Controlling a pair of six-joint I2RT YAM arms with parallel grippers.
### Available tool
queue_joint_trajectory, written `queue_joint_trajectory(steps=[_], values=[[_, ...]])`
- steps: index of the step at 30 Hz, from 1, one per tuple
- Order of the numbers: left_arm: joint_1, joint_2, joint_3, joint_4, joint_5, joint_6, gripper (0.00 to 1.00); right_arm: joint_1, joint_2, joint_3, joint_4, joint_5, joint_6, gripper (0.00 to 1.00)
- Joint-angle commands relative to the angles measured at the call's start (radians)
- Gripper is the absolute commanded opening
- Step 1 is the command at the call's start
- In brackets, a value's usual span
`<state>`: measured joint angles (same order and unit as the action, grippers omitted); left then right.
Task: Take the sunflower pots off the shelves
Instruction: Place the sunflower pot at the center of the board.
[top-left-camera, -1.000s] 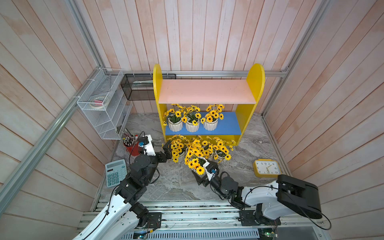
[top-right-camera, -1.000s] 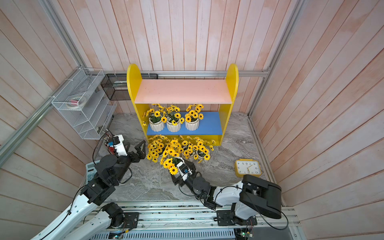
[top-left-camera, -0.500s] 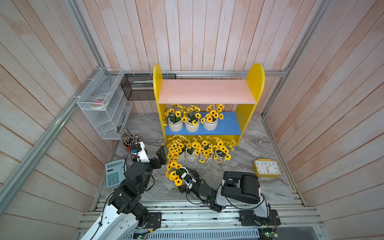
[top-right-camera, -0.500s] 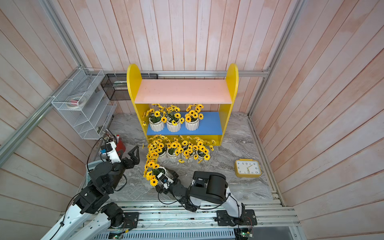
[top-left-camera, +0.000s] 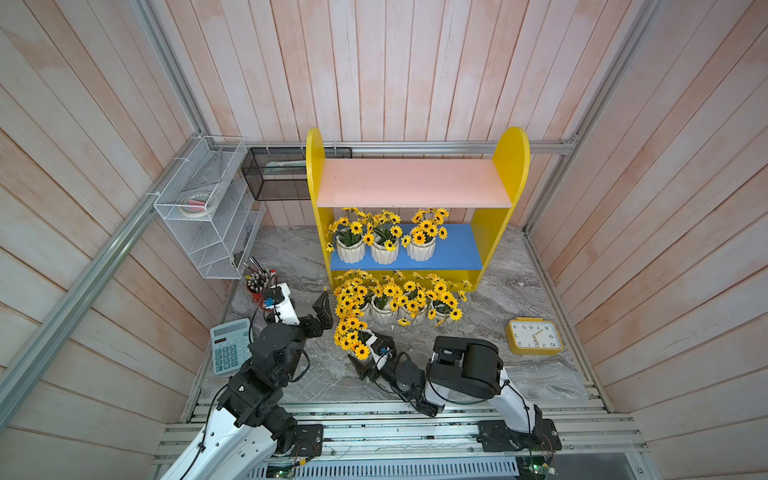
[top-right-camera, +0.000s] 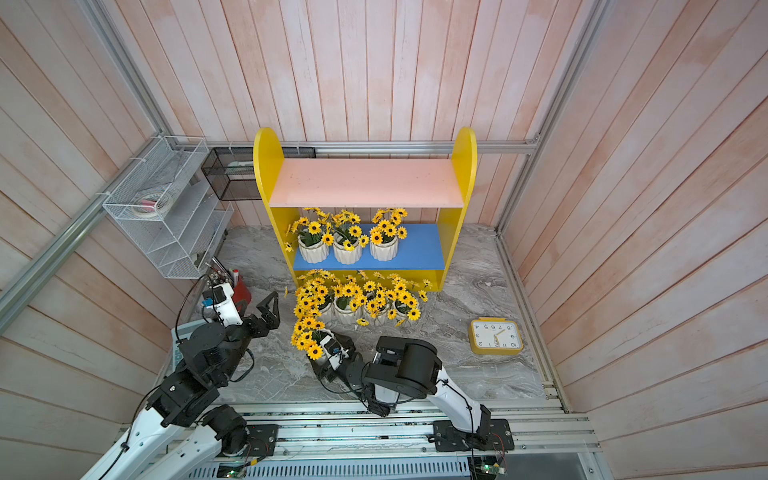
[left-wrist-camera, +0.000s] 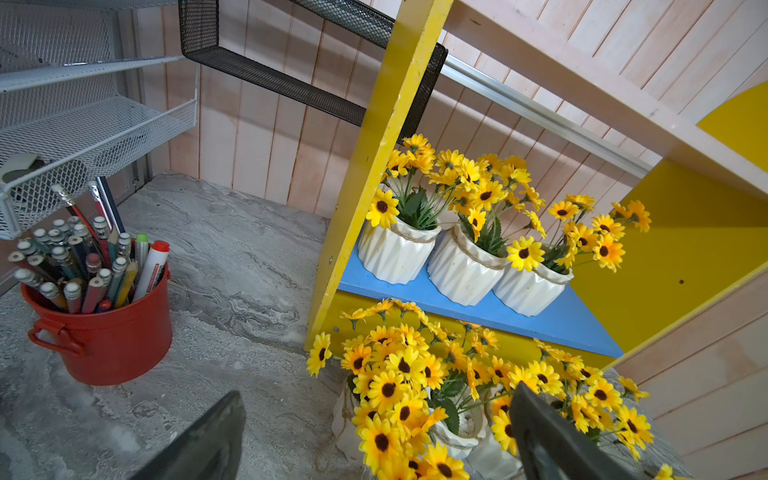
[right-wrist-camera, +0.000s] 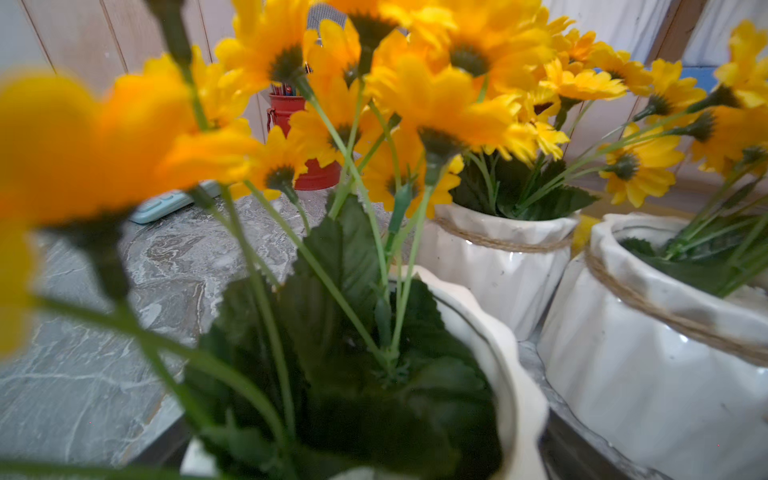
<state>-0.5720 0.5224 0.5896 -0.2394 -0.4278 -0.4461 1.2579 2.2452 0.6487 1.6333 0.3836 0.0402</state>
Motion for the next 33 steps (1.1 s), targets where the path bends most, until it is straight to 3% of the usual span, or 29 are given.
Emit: queue_joint_trajectory(steps=[1,5,10,23,33], values=[[0.001,-0.006,-0.014,0.012,-0.008,-0.011,1.00,-0.003,0.027,0.015,0.063,-0.013,0.020,0.13],[0.001,-0.006,-0.011,0.011,-0.004,0.000,1.00,-0.014,0.002,0.013,0.013,-0.018,0.048,0.32],[0.001,0.009,0.013,0.003,0.012,0.026,1.00,-0.014,-0.036,-0.006,-0.002,0.005,0.049,0.97],[0.001,0.017,0.047,-0.019,0.045,0.016,1.00,0.012,-0.185,-0.031,-0.260,0.028,0.072,0.98],[0.001,-0.008,0.098,-0.063,0.074,0.023,1.00,0.033,-0.392,-0.117,-0.438,0.012,0.021,0.98]])
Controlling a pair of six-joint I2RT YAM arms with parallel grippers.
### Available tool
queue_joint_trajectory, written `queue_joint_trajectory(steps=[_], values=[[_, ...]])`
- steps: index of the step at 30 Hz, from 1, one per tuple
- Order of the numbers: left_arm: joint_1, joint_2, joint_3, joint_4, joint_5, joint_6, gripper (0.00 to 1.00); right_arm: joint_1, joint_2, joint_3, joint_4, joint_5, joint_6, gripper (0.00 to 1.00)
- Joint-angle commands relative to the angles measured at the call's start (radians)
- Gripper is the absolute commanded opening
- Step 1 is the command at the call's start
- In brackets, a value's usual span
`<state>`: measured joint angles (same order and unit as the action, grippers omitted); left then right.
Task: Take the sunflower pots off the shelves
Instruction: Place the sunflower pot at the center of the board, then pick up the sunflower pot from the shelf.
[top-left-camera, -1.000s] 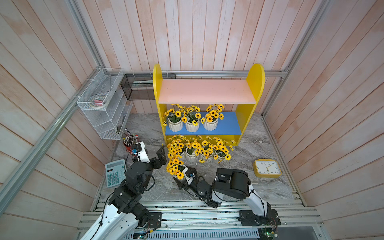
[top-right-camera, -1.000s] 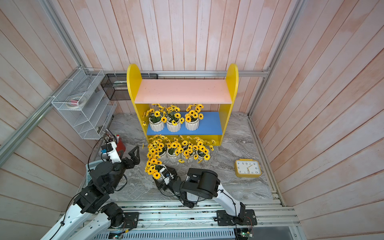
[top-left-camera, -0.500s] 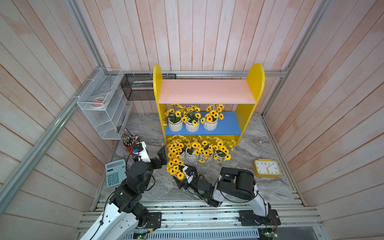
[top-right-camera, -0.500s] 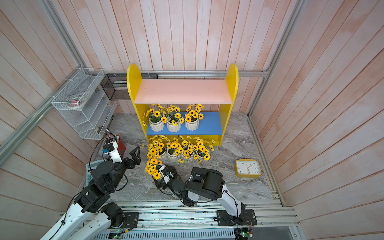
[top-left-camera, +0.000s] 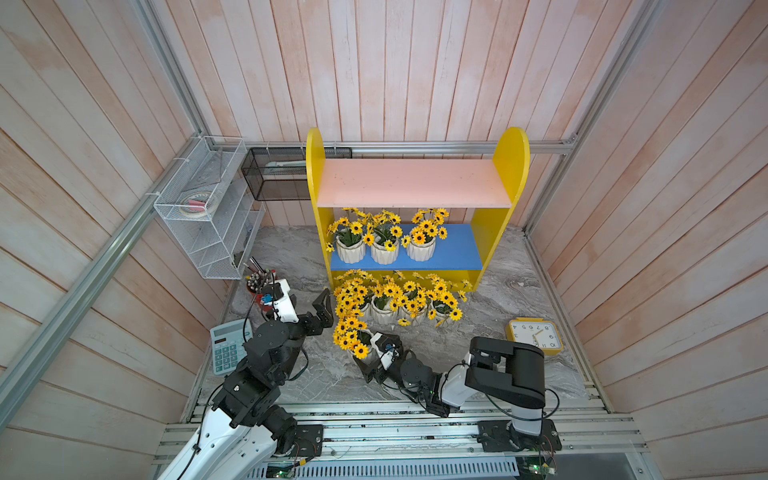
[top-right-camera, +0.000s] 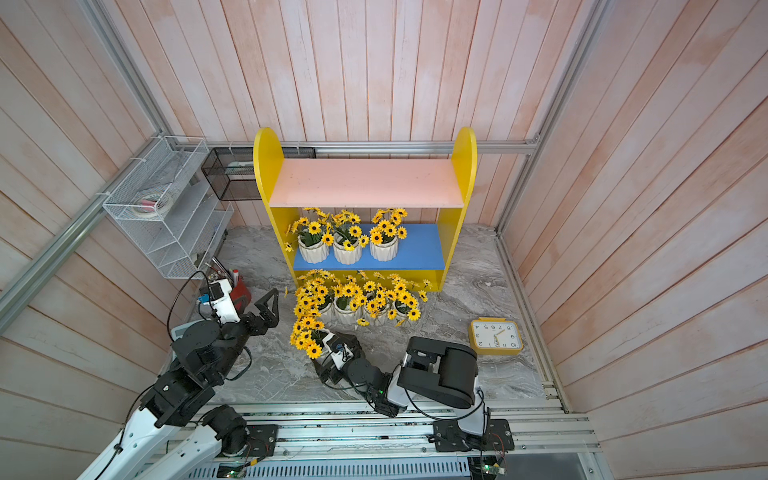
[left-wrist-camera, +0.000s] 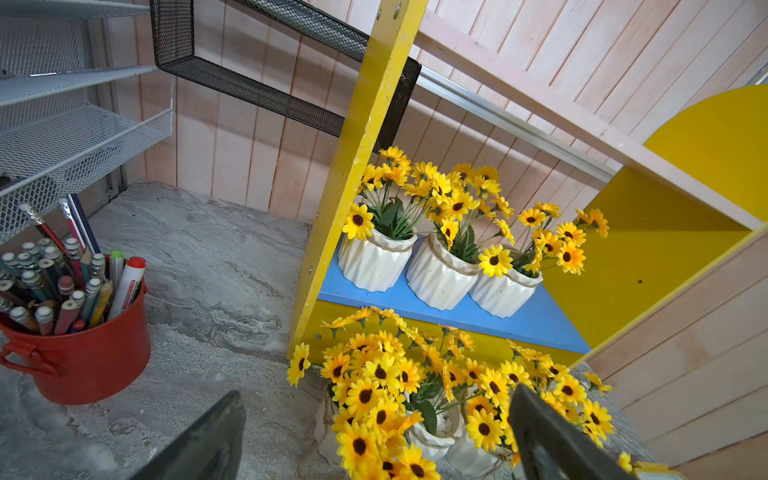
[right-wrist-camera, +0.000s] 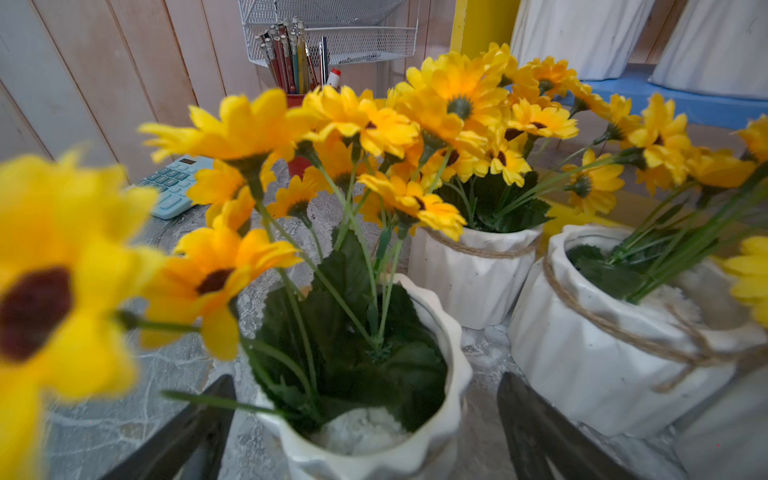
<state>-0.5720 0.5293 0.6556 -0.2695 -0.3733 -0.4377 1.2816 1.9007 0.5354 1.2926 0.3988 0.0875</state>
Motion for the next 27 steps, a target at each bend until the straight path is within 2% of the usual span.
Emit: queue_joint_trajectory(steps=[1,5,10,17,23,27], values=[[0.001,-0.018,0.034,-0.034,0.023,0.017,1.00,0.012,-0.063,0.001,-0.127,-0.011,-0.032,0.98],[0.001,-0.024,0.048,-0.046,0.035,0.020,1.00,0.045,-0.128,-0.002,-0.225,-0.019,-0.053,0.98],[0.001,-0.013,0.096,-0.059,0.060,0.033,1.00,0.068,-0.249,-0.046,-0.297,0.031,-0.090,0.98],[0.001,0.005,0.195,-0.136,0.165,0.006,1.00,0.071,-0.562,0.007,-0.673,0.097,-0.005,0.94],[0.001,-0.059,0.176,-0.226,0.271,-0.049,1.00,0.070,-0.788,0.051,-0.996,0.176,0.101,0.93],[0.001,-0.089,0.140,-0.234,0.359,-0.091,1.00,0.068,-0.938,0.046,-1.129,0.232,0.151,0.93]])
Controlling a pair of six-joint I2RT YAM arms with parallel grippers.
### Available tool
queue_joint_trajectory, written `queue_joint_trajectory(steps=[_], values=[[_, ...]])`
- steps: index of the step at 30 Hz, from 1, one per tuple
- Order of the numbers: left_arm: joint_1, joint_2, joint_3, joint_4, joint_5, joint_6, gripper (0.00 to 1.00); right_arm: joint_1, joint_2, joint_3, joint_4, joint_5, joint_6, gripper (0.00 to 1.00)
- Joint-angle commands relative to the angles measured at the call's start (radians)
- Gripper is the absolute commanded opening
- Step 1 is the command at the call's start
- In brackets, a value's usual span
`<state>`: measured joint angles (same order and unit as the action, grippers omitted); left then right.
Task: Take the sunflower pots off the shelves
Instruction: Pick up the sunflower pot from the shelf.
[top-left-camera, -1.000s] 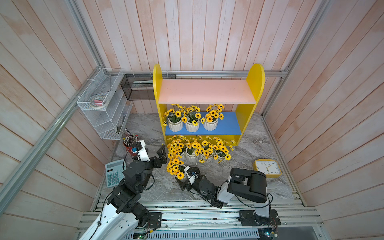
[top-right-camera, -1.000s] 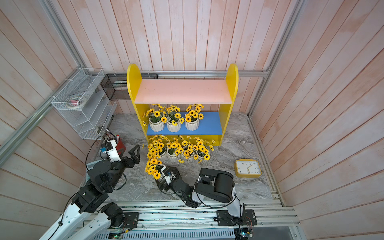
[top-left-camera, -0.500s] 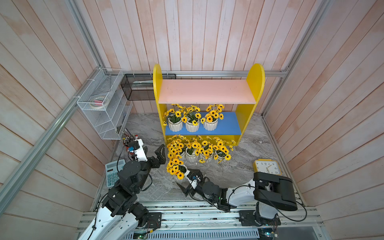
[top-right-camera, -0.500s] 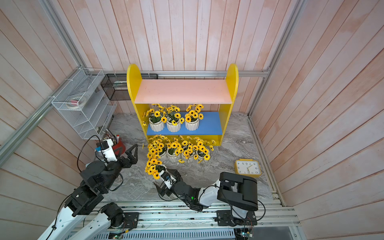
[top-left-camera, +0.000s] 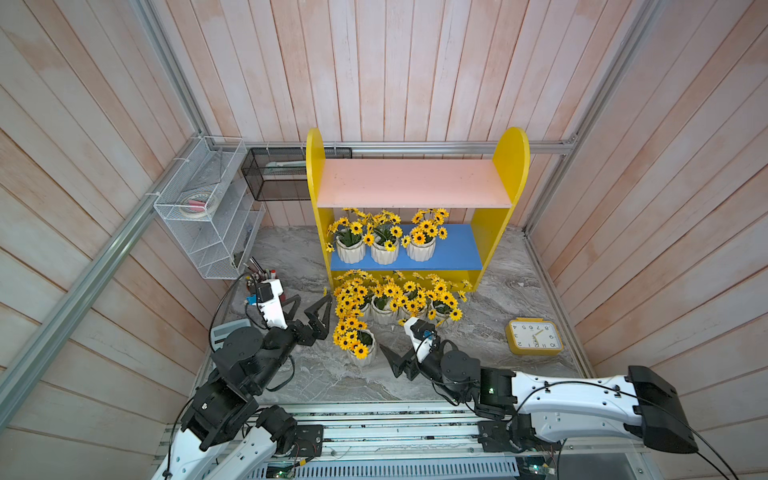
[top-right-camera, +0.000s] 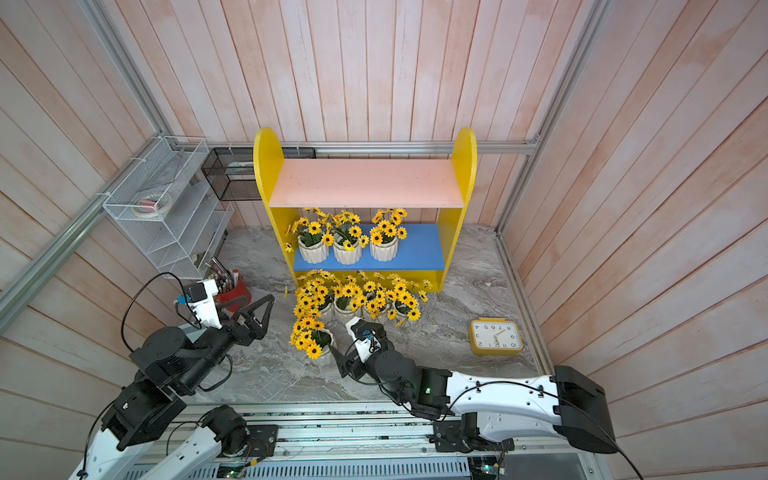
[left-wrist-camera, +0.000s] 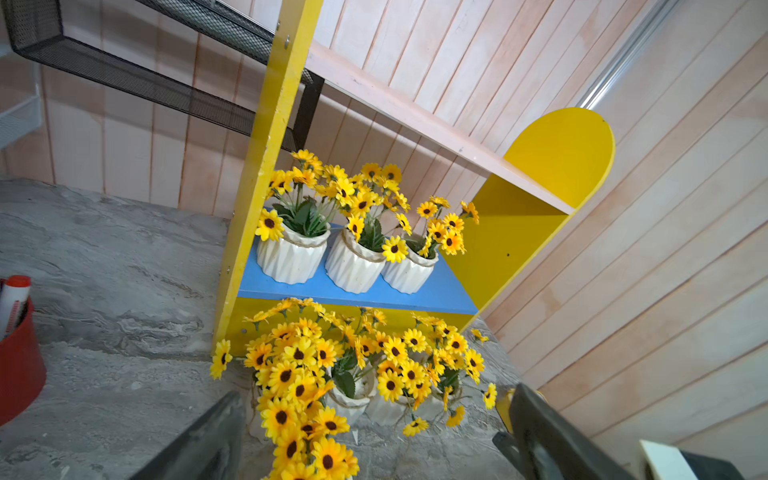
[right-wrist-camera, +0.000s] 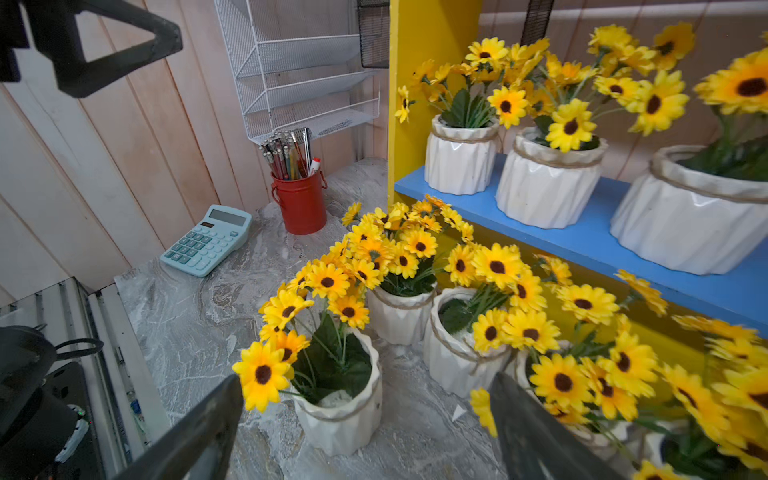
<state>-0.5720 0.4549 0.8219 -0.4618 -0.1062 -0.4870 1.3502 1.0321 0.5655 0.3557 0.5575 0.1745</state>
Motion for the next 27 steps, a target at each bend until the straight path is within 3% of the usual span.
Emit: queue_joint_trajectory(steps=[1,5,11,27], values=[[0.001,-0.017,-0.033,-0.041,0.106,-0.048,1.00,-0.002,-0.096,0.017,-0.216,0.090,0.074,0.93],[0.002,-0.007,-0.047,-0.032,0.130,-0.059,1.00,-0.048,-0.169,0.045,-0.309,0.145,0.098,0.93],[0.001,0.021,-0.080,0.012,0.128,-0.038,1.00,-0.214,-0.208,0.047,-0.302,0.039,0.097,0.93],[0.001,0.161,-0.177,0.272,0.000,0.011,1.00,-0.473,-0.077,0.059,-0.001,-0.061,-0.055,0.94]])
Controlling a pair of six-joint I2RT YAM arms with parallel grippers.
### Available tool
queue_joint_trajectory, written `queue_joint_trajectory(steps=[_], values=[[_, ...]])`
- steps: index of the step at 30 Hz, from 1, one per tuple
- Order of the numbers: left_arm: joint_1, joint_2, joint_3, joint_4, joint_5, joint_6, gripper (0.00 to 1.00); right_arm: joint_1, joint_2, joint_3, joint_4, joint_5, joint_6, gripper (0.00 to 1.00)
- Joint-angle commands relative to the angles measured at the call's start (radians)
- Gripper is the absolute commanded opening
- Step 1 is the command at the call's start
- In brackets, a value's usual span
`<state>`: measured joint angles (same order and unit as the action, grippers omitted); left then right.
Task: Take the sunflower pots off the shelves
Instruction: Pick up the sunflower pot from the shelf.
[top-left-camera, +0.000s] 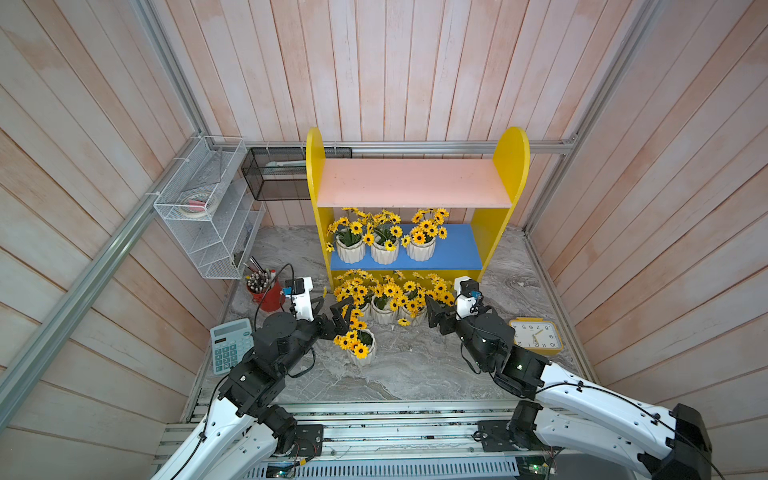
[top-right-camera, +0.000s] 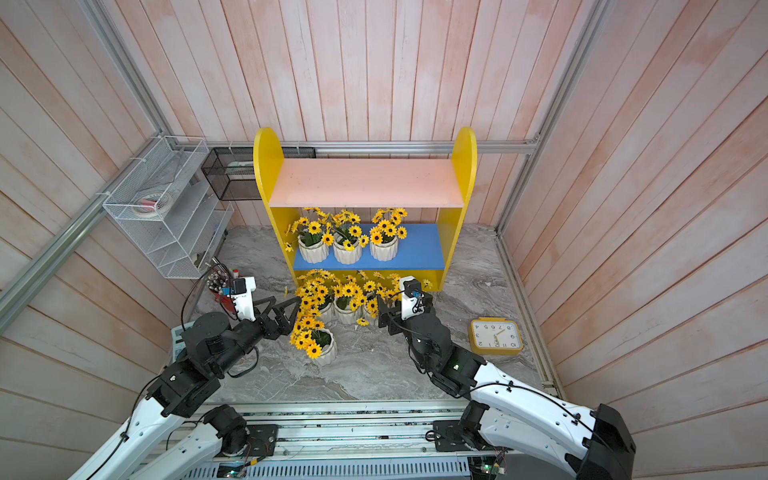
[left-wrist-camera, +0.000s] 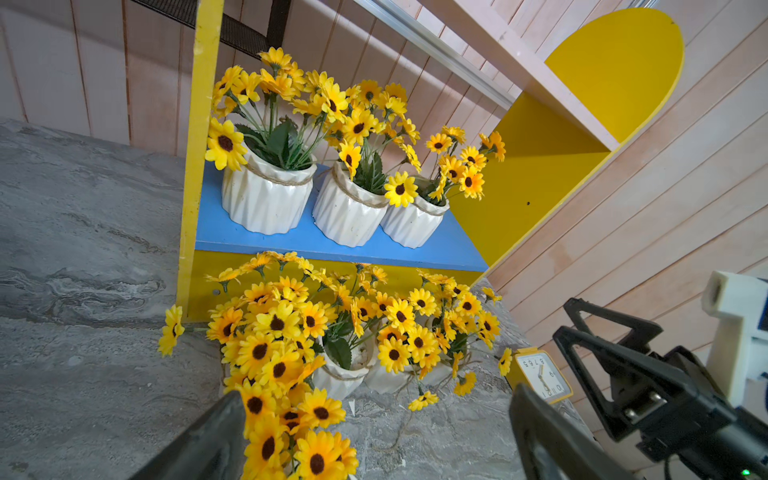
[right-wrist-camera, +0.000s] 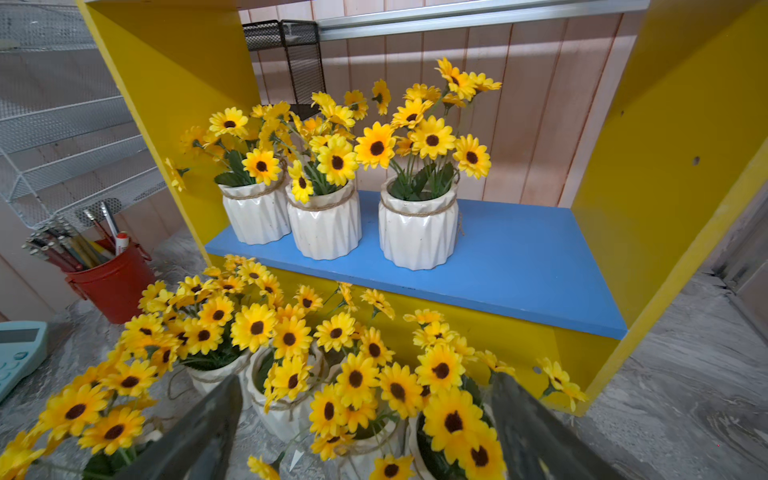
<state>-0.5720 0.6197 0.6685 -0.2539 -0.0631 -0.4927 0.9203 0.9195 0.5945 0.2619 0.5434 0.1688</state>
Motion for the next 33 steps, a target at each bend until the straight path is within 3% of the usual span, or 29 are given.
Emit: queue_joint_trajectory(steps=[1,10,18,23,33], values=[[0.001,-0.007,-0.029,0.069,-0.050,0.007,1.00,-0.062,0.052,0.033,0.116,-0.060,-0.062,0.94],[0.001,-0.011,-0.054,0.097,-0.025,-0.018,1.00,-0.280,0.285,0.098,0.346,-0.291,-0.133,0.98],[0.004,0.042,-0.131,0.252,0.149,-0.051,1.00,-0.408,0.494,0.159,0.515,-0.458,-0.157,0.98],[0.006,0.090,-0.152,0.352,0.176,-0.062,1.00,-0.443,0.579,0.210,0.561,-0.494,-0.180,0.98],[0.008,0.157,-0.107,0.338,0.155,-0.057,1.00,-0.472,0.735,0.282,0.644,-0.655,-0.154,0.98]])
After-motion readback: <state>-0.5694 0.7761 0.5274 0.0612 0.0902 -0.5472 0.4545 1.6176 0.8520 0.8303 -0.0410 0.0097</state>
